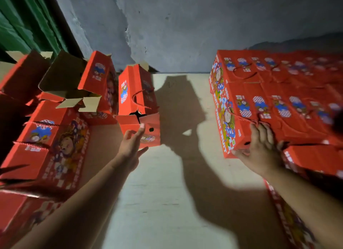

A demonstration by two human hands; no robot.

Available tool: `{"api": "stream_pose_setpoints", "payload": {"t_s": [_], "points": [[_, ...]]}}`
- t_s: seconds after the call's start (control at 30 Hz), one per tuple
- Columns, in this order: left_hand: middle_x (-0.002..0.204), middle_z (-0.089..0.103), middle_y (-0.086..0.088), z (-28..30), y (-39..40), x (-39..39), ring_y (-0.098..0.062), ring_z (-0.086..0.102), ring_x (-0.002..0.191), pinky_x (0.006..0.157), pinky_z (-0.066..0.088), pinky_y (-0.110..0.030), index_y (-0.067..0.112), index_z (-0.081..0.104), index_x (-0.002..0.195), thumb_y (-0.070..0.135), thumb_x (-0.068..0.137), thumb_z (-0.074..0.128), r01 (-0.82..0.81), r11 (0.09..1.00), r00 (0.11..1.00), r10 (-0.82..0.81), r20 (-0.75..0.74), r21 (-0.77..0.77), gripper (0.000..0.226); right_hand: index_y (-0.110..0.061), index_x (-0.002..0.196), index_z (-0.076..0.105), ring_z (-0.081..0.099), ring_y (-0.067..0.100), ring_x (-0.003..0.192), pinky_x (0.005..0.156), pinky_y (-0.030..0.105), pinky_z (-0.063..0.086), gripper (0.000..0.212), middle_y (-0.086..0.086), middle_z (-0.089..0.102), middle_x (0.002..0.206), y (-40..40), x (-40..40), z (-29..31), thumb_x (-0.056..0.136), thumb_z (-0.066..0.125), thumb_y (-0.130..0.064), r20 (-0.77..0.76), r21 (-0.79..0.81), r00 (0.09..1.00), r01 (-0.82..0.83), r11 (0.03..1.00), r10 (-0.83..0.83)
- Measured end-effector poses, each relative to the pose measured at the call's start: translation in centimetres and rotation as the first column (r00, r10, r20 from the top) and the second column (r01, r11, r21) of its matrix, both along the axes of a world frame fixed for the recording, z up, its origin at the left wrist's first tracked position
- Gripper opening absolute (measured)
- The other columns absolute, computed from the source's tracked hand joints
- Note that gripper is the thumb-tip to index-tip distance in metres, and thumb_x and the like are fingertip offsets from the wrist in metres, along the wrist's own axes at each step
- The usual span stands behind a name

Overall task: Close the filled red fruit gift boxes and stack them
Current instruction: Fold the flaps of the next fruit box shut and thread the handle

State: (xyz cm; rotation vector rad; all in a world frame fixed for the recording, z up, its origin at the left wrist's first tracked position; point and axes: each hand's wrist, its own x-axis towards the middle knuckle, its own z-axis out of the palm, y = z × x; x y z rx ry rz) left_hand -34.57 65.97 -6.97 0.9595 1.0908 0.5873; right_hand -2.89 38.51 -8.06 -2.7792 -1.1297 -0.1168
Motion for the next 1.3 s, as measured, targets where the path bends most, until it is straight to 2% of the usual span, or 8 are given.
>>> {"api": "stream_pose_setpoints", "payload": {"t_s": [0.13,0.27,0.37,0.53,0.73,0.97,1.1,1.3], "points": [[0.134,0.065,-0.007,0.8,-8.3,-3.2,-0.025,0.063,0.125,0.11,0.046,-0.056,0.015,0.054,0.13,0.052,0.095,0.07,0.032,0.999,0.999,-0.032,0.002,0.006,0.053,-0.019,0.165,0.015,0.005,0.024,0.159,0.125,0.059,0.02,0.12,0.005,0.015,0.17,-0.5,0.2,3.4,0.075,0.081,-0.063,-0.165,-0.123,0.985,-0.075,0.99,0.055],[0.126,0.07,-0.001,1.1,-16.7,-7.1,-0.017,0.066,0.121,0.109,0.048,-0.056,0.016,0.059,0.121,0.059,0.082,0.08,0.081,0.997,0.997,-0.081,0.006,0.008,0.062,-0.011,0.152,0.041,0.033,0.039,0.145,0.113,0.052,0.042,0.081,0.012,0.021,0.162,-0.9,-1.4,7.0,0.086,0.079,-0.041,-0.13,-0.21,0.991,-0.054,0.976,0.026],[0.121,0.073,0.004,1.2,-22.6,-10.7,-0.01,0.069,0.116,0.106,0.05,-0.052,0.022,0.064,0.116,0.072,0.073,0.079,0.118,0.993,0.993,-0.118,-0.011,0.004,0.067,-0.006,0.126,0.058,0.05,0.045,0.128,0.1,0.051,0.053,0.048,0.016,0.026,0.156,-2.0,-5.8,8.0,0.087,0.078,-0.025,-0.038,-0.06,0.998,-0.043,0.997,0.041],[0.129,0.07,0.01,0.9,-31.3,-16.8,-0.004,0.065,0.121,0.106,0.053,-0.047,0.04,0.068,0.121,0.078,0.068,0.076,0.165,0.986,0.986,-0.166,-0.009,-0.031,0.066,-0.004,0.127,0.063,0.044,0.036,0.143,0.117,0.038,0.04,0.044,0.015,0.035,0.161,-4.8,-14.8,7.6,0.088,0.079,-0.019,-0.158,0.304,0.945,-0.229,0.925,0.286],[0.136,0.068,0.014,0.0,-37.0,-24.7,-0.005,0.064,0.126,0.101,0.054,-0.04,0.059,0.061,0.129,0.084,0.067,0.075,0.241,0.97,0.969,-0.242,-0.054,-0.028,0.069,-0.021,0.142,0.057,0.055,0.018,0.132,0.112,0.037,0.045,0.046,0.0,0.062,0.14,-10.0,-23.5,6.2,0.1,0.064,-0.039,-0.551,0.435,0.79,-0.004,0.9,0.27],[0.139,0.069,0.001,0.4,-35.9,-30.7,-0.027,0.067,0.125,0.108,0.05,-0.056,0.05,0.057,0.141,0.082,0.08,0.066,0.242,0.97,0.968,-0.24,-0.071,0.013,0.069,-0.024,0.12,0.066,0.063,0.018,0.107,0.091,0.038,0.052,0.031,-0.003,0.07,0.112,-17.6,-27.8,6.5,0.098,0.066,-0.045,-0.554,0.403,0.806,0.043,0.914,0.207],[0.135,0.071,0.0,1.5,-34.1,-31.9,-0.027,0.07,0.121,0.094,0.059,-0.04,0.053,0.064,0.131,0.084,0.073,0.069,0.195,0.981,0.978,-0.196,-0.066,-0.016,0.066,-0.024,0.096,0.065,0.065,0.018,0.089,0.077,0.037,0.052,0.023,-0.006,0.069,0.091,-20.5,-29.8,7.6,0.098,0.066,-0.047,-0.566,0.381,0.798,0.031,0.924,0.207],[0.129,0.073,0.001,2.3,-33.0,-32.4,-0.009,0.071,0.111,0.081,0.06,-0.028,0.04,0.064,0.134,0.067,0.103,0.039,0.243,0.97,0.966,-0.243,-0.091,-0.019,0.048,-0.042,0.087,0.07,0.062,-0.009,0.081,0.076,0.027,0.045,0.057,-0.021,0.071,0.086,-24.1,-32.4,8.9,0.08,0.042,-0.09,-0.793,0.245,0.607,0.241,0.939,0.052]]}}
